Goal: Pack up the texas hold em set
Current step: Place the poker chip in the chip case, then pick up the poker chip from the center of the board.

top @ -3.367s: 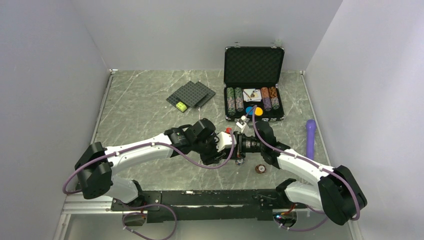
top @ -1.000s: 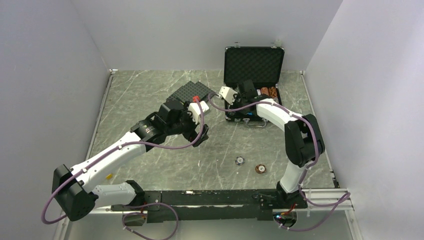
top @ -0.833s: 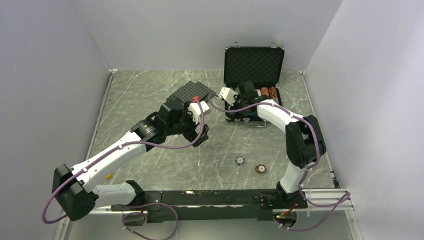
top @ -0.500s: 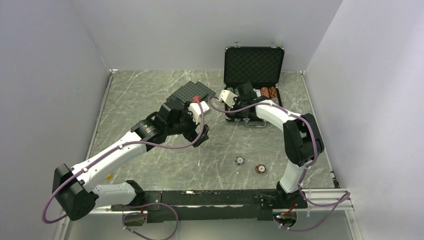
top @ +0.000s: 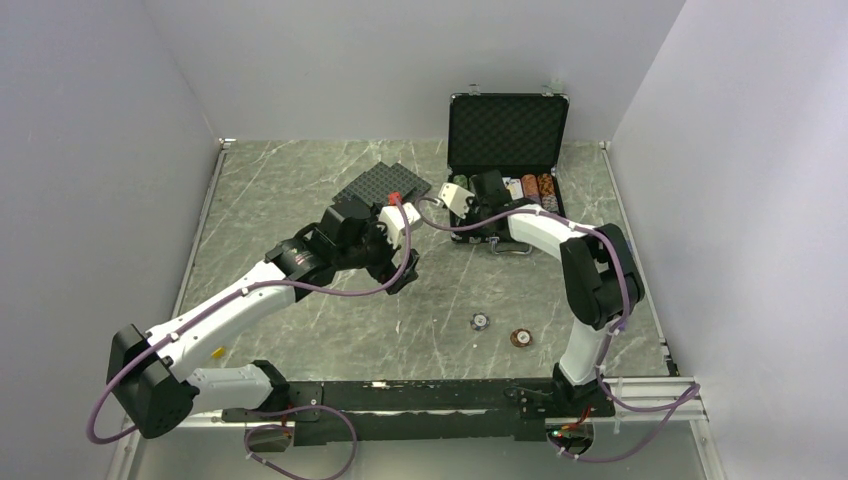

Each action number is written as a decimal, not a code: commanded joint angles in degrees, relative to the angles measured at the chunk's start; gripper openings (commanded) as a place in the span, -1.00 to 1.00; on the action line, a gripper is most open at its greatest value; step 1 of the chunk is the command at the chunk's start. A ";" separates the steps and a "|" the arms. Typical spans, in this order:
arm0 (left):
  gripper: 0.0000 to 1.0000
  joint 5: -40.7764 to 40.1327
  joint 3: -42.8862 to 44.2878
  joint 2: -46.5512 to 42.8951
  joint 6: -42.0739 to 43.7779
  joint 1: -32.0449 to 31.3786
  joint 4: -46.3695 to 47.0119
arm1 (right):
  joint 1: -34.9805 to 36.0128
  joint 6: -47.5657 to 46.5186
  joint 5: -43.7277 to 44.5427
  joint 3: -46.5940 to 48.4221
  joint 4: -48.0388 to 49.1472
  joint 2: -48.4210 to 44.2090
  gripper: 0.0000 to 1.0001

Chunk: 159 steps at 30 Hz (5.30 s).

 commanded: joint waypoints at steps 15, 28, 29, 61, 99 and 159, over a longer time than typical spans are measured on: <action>0.99 1.88 0.66 0.75 -0.82 0.19 1.82 | 0.29 -3.53 8.51 -7.17 22.25 -1.65 -0.29; 0.99 2.01 0.70 0.88 -0.82 0.23 1.74 | 0.38 -1.94 8.64 -8.11 26.94 -0.47 -0.15; 0.99 1.90 0.71 0.86 -0.82 0.30 1.70 | 0.36 -1.55 8.46 -8.16 27.32 -0.66 -0.14; 0.99 -5.63 -2.02 -1.02 -1.62 -0.36 5.28 | -0.50 29.55 7.56 -25.29 26.52 -37.49 0.38; 0.64 -12.62 19.59 45.63 -11.33 -27.44 8.98 | -1.99 64.93 10.54 -19.64 -2.65 -63.93 0.50; 0.12 -19.13 21.79 50.95 -12.39 -26.65 3.06 | -1.96 64.70 8.00 -20.95 -4.10 -62.74 0.51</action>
